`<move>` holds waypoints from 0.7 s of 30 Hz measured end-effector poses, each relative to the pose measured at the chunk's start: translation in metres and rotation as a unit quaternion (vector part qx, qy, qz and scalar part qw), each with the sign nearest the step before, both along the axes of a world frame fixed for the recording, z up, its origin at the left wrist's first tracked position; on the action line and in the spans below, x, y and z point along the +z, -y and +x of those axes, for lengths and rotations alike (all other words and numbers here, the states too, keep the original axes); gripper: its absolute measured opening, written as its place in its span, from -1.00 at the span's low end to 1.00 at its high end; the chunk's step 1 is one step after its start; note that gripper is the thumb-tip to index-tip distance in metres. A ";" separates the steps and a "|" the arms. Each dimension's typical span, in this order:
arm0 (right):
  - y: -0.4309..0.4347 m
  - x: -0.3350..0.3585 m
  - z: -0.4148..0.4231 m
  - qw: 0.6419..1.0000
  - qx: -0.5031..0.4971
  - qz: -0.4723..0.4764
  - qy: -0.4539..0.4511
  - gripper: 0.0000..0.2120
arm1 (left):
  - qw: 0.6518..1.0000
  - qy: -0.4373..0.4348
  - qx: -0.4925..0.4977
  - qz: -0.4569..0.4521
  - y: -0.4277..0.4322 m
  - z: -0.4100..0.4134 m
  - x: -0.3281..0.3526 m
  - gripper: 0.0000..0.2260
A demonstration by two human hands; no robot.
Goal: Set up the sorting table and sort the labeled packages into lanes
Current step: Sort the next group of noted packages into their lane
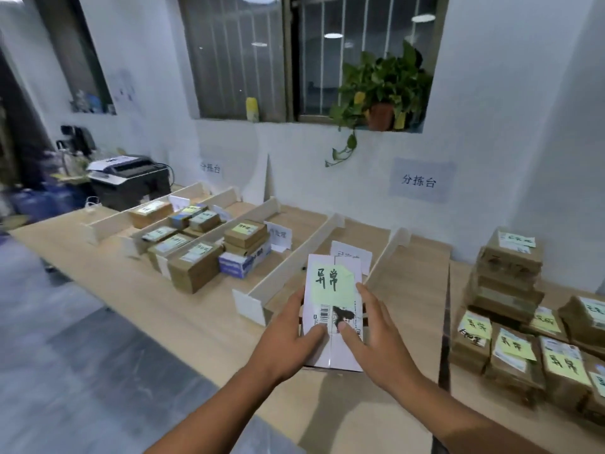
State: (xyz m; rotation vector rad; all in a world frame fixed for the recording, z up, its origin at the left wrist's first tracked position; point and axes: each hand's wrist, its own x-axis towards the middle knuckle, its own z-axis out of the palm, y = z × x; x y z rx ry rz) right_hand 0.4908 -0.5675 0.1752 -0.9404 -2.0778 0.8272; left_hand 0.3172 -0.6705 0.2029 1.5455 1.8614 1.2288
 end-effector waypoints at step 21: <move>0.073 -0.004 -0.562 0.981 0.195 0.010 0.015 -0.31 | 0.975 -0.017 0.220 0.037 0.126 -0.507 -0.006 -0.49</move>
